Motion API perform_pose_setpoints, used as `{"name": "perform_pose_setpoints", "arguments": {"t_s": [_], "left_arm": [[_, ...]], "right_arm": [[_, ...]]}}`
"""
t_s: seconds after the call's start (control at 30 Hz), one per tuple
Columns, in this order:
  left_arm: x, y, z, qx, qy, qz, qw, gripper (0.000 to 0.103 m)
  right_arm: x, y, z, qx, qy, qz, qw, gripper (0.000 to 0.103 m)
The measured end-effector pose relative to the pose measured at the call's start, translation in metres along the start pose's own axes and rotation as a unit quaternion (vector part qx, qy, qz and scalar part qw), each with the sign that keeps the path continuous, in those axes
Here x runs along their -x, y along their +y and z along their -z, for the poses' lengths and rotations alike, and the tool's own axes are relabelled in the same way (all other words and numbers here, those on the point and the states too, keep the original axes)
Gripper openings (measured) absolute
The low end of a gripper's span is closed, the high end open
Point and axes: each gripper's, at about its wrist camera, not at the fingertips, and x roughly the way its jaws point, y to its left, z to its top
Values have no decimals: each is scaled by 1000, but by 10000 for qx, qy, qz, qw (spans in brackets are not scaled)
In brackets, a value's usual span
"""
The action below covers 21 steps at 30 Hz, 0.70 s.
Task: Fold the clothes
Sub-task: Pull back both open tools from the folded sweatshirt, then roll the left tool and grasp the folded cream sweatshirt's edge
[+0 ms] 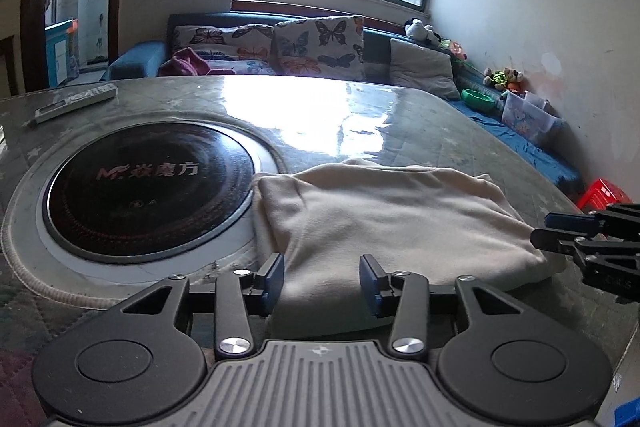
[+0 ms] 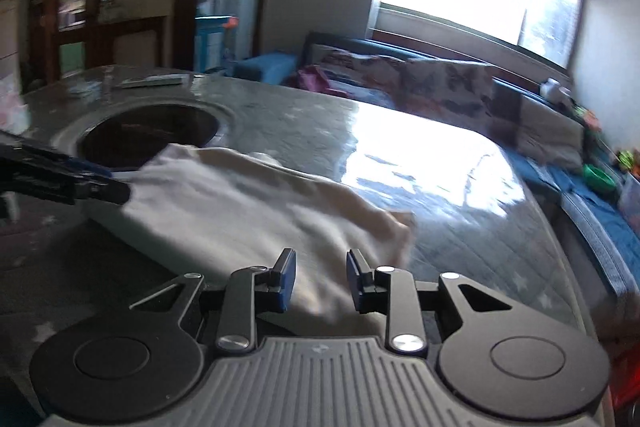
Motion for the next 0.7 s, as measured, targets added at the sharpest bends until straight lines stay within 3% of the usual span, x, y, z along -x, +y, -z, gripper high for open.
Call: {"name": "perform_pose_setpoints", "arguments": {"t_s": [0.07, 0.53, 0.7], "left_arm": [[-1, 5, 1, 114, 50, 25, 9999, 46], [0, 19, 10, 339, 67, -134, 9993, 48], [9, 28, 0, 543, -1, -64, 9985, 48]], "right_arm": [[0, 9, -5, 188, -17, -135, 9997, 34], [-13, 63, -27, 985, -22, -801, 9919, 36], [-16, 78, -34, 1290, -44, -986, 9867, 36]]}}
